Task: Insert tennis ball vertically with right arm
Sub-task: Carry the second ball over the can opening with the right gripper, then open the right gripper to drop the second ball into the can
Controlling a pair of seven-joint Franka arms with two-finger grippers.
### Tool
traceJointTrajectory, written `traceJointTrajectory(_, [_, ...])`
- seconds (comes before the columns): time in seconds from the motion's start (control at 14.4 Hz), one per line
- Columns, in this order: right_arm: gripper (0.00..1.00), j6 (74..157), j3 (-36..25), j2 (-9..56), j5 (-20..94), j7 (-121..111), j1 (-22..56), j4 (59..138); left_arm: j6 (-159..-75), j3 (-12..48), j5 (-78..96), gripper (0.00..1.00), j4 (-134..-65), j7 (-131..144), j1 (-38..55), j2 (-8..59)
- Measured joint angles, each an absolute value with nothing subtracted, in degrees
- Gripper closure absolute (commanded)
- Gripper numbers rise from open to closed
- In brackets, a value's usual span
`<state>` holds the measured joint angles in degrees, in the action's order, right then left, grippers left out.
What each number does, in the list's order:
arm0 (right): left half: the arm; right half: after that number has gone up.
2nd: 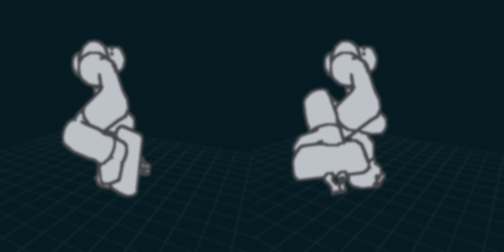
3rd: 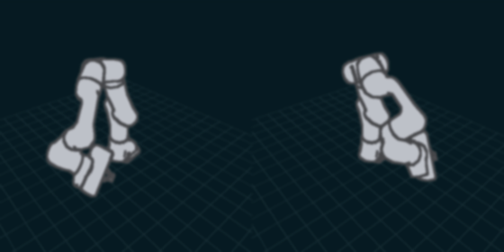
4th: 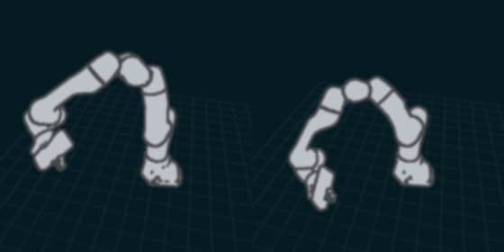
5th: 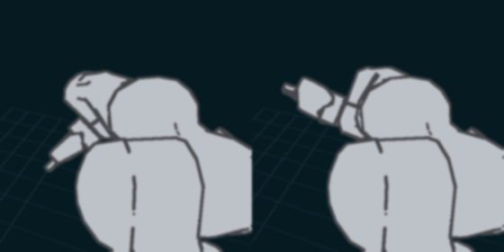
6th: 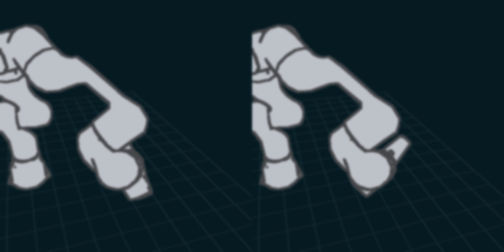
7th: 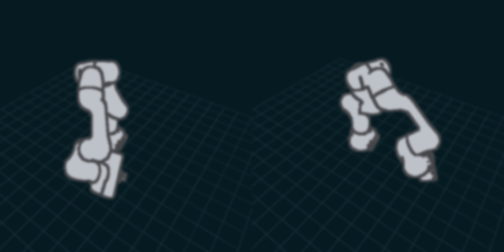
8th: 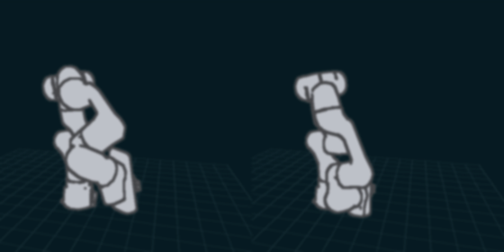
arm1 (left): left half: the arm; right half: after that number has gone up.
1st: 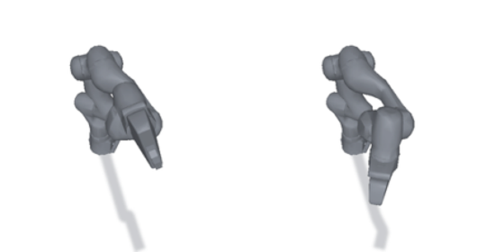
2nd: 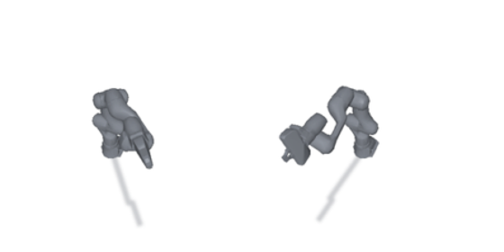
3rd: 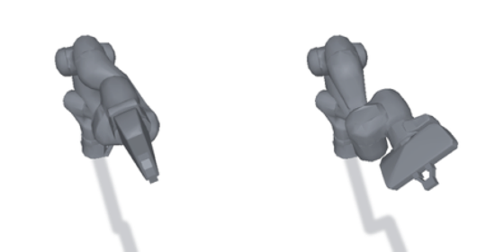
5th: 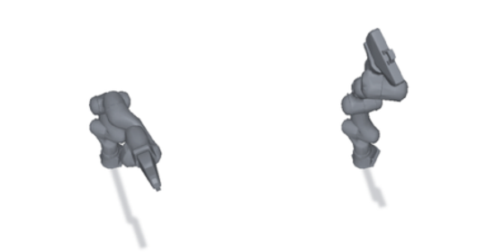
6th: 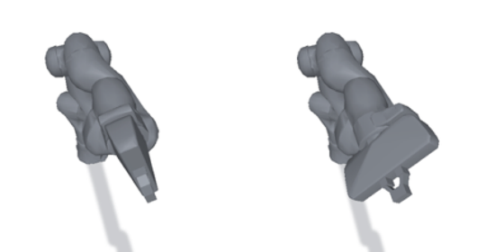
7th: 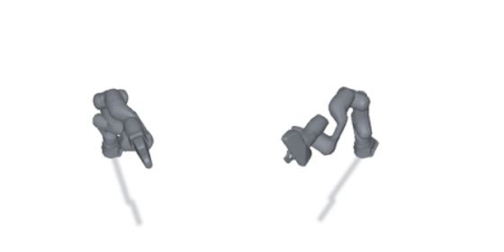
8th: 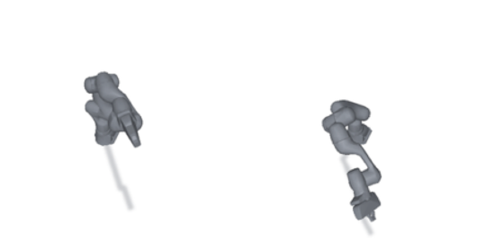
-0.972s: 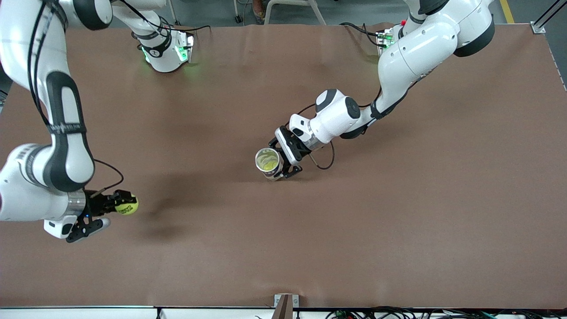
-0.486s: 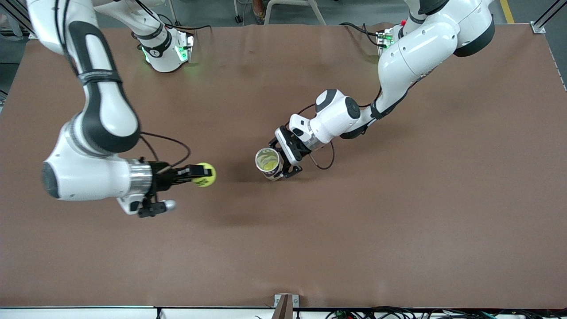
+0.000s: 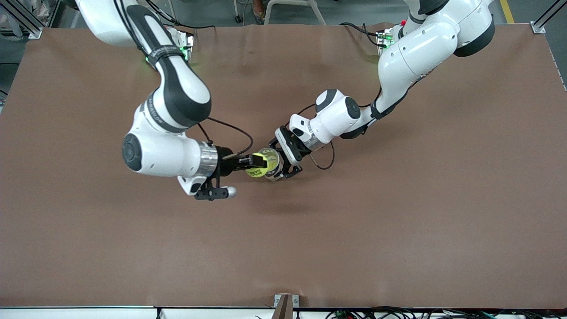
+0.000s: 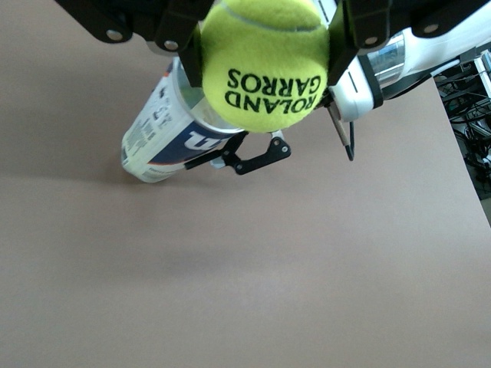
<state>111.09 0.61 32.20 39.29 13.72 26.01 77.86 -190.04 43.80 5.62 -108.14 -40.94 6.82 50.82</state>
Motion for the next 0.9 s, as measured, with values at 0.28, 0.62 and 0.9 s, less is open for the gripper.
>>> traceJointTrajectory(0.28, [0.79, 110.5, 0.5, 32.3, 37.7, 13.8, 26.3, 78.9, -190.0, 43.8, 5.6, 0.20, -108.1, -40.9, 6.8, 50.8])
traceJointTrajectory(0.62, [0.76, 109.9, 0.5, 32.3, 35.9, 14.7, 27.8, 79.5, -190.0, 43.8, 5.6, 0.20, -108.1, -40.9, 6.8, 50.8])
traceJointTrajectory(0.9, [0.34, 109.6, 0.5, 32.3, 34.0, 14.9, 27.8, 80.4, -190.0, 43.8, 5.6, 0.20, -108.1, -40.9, 6.8, 50.8])
